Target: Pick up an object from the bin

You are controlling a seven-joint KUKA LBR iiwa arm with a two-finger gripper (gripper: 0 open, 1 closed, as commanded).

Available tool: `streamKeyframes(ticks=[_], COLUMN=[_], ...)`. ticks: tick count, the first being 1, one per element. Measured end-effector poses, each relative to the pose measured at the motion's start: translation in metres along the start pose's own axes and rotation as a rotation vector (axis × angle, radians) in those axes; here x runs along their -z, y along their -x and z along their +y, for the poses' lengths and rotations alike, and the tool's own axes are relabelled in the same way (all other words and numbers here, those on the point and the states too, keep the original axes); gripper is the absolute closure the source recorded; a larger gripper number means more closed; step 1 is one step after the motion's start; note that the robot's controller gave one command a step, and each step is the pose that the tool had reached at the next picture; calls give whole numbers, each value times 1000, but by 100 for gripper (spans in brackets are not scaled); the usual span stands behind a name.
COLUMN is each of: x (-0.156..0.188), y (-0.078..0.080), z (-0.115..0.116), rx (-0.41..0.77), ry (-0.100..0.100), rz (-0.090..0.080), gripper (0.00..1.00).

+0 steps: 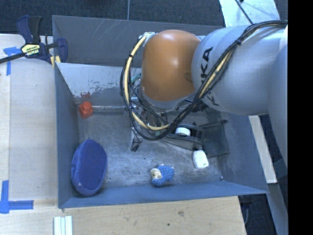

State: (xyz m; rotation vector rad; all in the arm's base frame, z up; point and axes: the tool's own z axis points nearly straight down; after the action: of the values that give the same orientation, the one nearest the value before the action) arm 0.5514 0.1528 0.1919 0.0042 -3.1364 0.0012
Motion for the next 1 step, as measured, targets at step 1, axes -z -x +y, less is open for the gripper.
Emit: streamKeyframes(ticks=[1], x=[-124], y=[-3], z=[77], rx=[418], ry=[-1], rz=[-3], gripper=[0])
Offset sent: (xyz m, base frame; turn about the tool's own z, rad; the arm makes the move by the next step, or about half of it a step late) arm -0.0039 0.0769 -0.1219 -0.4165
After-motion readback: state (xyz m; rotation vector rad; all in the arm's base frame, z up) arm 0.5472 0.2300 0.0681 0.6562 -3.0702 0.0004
